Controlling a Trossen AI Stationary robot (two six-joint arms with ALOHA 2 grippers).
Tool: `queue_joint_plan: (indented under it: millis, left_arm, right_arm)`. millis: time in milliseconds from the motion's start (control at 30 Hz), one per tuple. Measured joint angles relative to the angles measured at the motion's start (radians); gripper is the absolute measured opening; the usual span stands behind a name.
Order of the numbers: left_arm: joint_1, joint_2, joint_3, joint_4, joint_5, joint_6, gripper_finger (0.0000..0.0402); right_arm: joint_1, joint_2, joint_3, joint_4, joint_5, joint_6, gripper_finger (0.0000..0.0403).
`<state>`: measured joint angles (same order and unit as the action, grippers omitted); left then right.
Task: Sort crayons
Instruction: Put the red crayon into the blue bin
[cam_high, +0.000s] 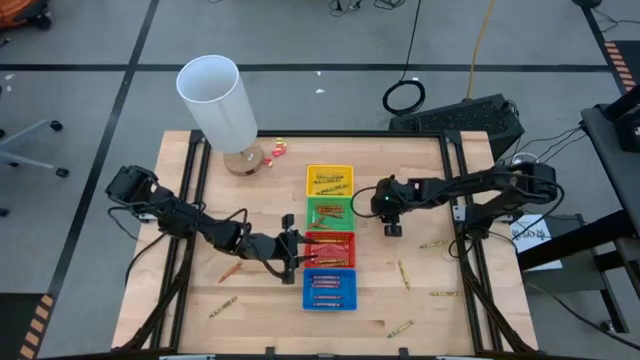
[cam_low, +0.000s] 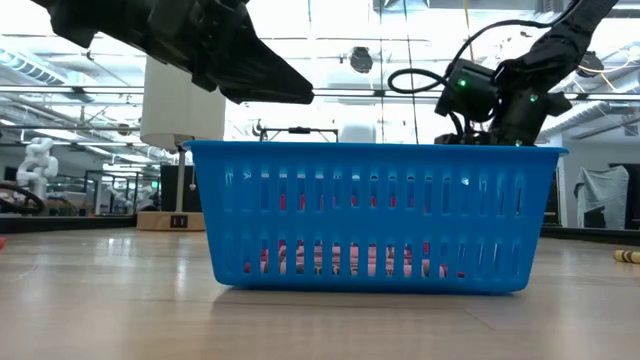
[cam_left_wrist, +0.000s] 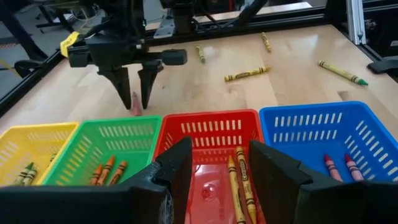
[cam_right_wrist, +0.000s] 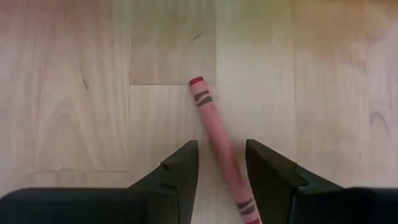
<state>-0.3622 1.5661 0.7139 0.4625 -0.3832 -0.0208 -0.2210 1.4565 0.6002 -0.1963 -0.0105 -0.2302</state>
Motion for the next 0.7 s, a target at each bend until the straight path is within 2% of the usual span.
queue_joint_plan:
  millis: [167, 333, 433, 700]
  left_arm:
    - [-0.001, 0.0, 0.0, -0.001, -0.004, 0.0, 0.0157]
    - [0.0, 0.0, 0.0, -0.001, -0.011, 0.0, 0.0157]
    - [0.0, 0.0, 0.0, -0.001, -0.011, 0.0, 0.0157]
    - [0.0, 0.0, 0.0, -0.006, -0.011, 0.001, 0.0157]
  right_arm:
    - [-0.002, 0.015, 0.0, -0.002, -0.006, -0.002, 0.0103]
    - [-0.002, 0.016, 0.0, -0.005, -0.045, 0.006, 0.0049]
    - [0.0, 0.016, 0.0, -0.011, -0.103, 0.005, 0.0013]
    - [0.005, -0.013, -0.002, -0.02, -0.148, 0.068, 0.001]
